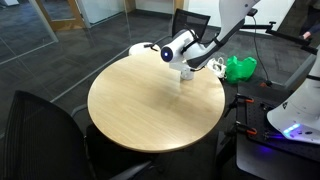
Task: Put the marker in the mug
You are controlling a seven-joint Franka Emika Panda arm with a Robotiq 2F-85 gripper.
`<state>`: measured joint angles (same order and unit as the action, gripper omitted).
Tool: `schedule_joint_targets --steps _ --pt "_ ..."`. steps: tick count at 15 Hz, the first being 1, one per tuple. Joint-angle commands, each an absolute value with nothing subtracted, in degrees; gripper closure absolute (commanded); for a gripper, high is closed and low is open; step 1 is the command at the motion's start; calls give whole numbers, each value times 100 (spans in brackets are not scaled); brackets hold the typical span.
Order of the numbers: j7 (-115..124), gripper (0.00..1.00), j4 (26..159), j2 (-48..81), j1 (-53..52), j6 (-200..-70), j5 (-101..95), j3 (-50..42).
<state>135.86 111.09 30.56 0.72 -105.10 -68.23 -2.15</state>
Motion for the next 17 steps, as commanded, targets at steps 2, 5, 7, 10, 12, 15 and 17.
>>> schedule_joint_targets --steps 2,5,7,10,12,15,17 --pt "13983 0 11775 2076 -14 -10323 -6742 -213" --pt "14110 0 12036 1646 -48 -10165 -6755 -176" --pt "14174 0 12201 1398 -80 -10053 -6762 -145" --pt "14020 0 12017 1573 -28 -10123 -6822 -149" --pt "14027 0 12111 1462 -36 -10118 -6822 -140" --pt "14058 0 12140 1450 -36 -10118 -6822 -140" --pt "14079 0 12143 1450 -35 -10118 -6822 -140"
